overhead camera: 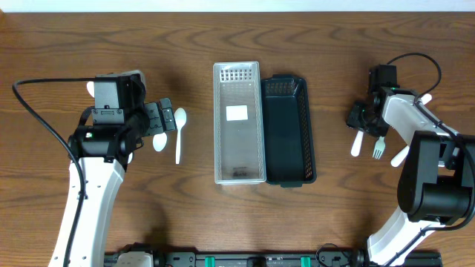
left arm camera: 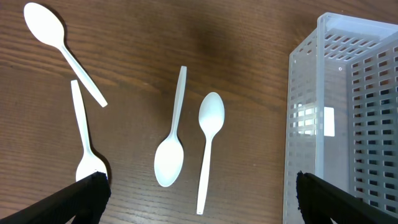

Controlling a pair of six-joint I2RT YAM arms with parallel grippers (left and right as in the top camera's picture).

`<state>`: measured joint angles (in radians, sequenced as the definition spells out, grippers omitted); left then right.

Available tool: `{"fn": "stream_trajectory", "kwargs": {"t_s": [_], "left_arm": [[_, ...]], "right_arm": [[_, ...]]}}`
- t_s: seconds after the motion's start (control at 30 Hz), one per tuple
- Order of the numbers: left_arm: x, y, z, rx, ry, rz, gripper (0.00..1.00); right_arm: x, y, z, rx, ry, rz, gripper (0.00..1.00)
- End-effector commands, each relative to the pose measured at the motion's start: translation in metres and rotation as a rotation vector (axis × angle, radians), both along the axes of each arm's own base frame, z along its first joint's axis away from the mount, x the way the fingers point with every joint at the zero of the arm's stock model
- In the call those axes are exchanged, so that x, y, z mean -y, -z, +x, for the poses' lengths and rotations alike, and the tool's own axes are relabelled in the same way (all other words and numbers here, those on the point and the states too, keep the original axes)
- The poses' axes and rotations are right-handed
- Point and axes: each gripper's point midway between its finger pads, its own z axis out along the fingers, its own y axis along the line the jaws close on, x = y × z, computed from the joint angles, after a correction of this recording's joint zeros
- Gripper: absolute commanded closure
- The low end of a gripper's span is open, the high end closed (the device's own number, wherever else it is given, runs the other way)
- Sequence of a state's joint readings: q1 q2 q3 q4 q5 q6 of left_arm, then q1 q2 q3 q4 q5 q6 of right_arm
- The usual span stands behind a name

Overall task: Pack container
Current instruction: 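Grasp the white spoon on the right with the right gripper, then lower the white spoon into the black basket and open right gripper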

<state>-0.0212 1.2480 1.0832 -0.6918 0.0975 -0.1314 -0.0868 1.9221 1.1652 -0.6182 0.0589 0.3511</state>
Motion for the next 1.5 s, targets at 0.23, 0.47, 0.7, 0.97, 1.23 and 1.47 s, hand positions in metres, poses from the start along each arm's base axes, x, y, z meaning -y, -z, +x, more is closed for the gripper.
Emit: {"fn": "stream_trajectory", "kwargs": {"t_s": [0.23, 0.47, 0.7, 0.97, 1.23, 1.47], "left_arm": [[-0.004, -0.010, 0.003, 0.027, -0.016, 0.006, 0.02], [-0.004, -0.010, 0.003, 0.027, -0.016, 0.006, 0.03], [-0.004, -0.010, 0.003, 0.024, -0.016, 0.006, 0.02], [-0.004, -0.010, 0.002, 0.024, -0.016, 0.007, 0.02], [-0.004, -0.009, 0.001, 0.016, -0.016, 0.007, 0.02], [-0.004, -0.009, 0.001, 0.016, -0.016, 0.006, 0.02]], "right_arm": [[-0.007, 0.011, -0.003, -0.022, -0.009, 0.035, 0.79], [-0.005, -0.002, 0.008, 0.026, -0.009, 0.021, 0.99], [-0.031, -0.087, 0.038, 0.193, -0.079, 0.011, 0.99], [-0.137, -0.190, 0.034, 0.423, -0.298, 0.069, 0.99], [-0.210, -0.129, -0.006, 0.233, -0.453, 0.090, 0.99], [-0.235, -0.059, -0.028, 0.045, -0.530, 0.055, 0.88]]}}
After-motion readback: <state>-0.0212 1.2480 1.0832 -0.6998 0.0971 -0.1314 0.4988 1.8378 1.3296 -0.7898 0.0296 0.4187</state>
